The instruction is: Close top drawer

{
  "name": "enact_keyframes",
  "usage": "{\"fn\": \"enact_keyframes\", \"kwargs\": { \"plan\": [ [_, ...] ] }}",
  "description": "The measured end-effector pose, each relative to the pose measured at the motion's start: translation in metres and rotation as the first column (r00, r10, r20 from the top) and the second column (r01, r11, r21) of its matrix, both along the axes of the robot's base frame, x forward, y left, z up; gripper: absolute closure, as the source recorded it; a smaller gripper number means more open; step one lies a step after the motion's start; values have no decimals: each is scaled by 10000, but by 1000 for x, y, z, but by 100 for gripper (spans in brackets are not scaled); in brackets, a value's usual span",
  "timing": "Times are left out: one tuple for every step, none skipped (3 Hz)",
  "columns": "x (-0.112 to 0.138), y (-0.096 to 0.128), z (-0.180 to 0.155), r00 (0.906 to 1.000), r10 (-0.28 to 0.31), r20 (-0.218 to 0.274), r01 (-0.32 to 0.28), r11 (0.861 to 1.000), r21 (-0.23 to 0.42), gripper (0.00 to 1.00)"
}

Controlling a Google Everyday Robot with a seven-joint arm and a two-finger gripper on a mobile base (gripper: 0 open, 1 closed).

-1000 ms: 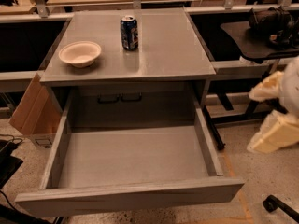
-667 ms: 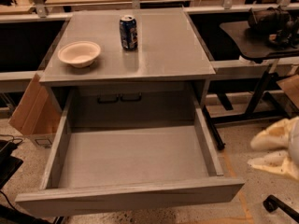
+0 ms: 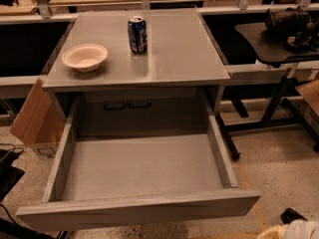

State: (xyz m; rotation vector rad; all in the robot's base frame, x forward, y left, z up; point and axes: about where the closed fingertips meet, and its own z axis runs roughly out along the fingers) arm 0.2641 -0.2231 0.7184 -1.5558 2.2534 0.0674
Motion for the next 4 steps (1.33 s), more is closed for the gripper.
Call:
{"fn": "enact_keyframes", "kwargs": {
  "plan": [
    [-30, 2, -39, 9961, -6, -881, 26, 9997, 223, 100],
    [-30, 2, -38, 9962, -5, -868, 23, 9998, 206, 100],
    [-3, 45, -65, 9932, 863, -781, -793, 9929, 887, 100],
    [31, 88, -95, 9823, 1762, -634, -1632, 9716, 1713, 100]
  ]
}}
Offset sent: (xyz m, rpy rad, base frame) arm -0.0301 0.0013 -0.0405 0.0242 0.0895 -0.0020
